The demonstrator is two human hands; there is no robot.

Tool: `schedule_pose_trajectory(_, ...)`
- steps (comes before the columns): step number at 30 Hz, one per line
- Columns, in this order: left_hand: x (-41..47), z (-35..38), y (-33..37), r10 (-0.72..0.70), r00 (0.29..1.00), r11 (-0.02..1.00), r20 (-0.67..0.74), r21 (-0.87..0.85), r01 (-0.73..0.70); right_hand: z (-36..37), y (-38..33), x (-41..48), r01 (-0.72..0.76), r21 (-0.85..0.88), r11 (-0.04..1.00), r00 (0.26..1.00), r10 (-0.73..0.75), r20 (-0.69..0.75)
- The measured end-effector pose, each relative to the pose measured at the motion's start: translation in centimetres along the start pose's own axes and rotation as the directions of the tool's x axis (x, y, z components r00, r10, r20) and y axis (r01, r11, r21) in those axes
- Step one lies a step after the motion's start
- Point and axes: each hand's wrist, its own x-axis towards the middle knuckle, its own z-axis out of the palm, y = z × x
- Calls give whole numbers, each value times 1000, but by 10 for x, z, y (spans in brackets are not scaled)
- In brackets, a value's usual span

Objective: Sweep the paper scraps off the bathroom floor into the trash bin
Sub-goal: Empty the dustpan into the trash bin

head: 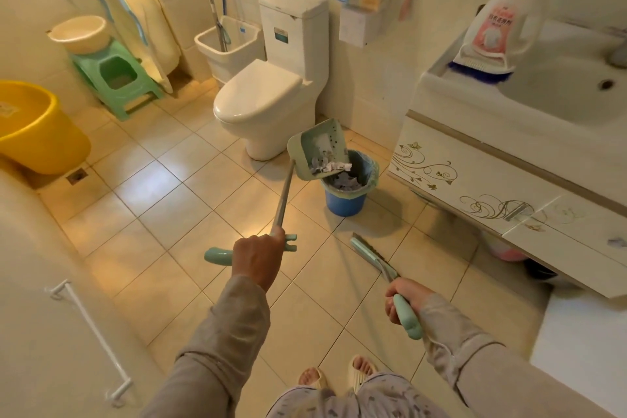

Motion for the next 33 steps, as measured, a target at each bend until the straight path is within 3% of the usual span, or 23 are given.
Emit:
schedule_pose_trajectory(5,6,-5,-1,165,986,961,-2,226,-160,5,0,5,18,-32,999,1000,-19,-15)
schedule_pose_trajectory(9,3,0,10,362,931,839,50,417,-349,9,1,7,17,-99,995,1000,-20,-23)
schedule_pose_trajectory(12,-1,7,21,420,902,788,104,451,-419,9,0,4,15,-63,998,1000,-16,-13)
schedule_pose_trajectory(17,-7,10,32,391,913,842,116,354,-406,-1,0,-1,-8,-42,999,1000,9,19)
schedule_pose_trajectory(22,-7,17,28,380,916,841,124,365,-399,-10,3,-1,-31,-18,999,999,32,19)
schedule_pose_trajectory(33,41,-39,-1,499,856,606,132,653,-454,-9,5,5,-20,-26,999,999,21,24)
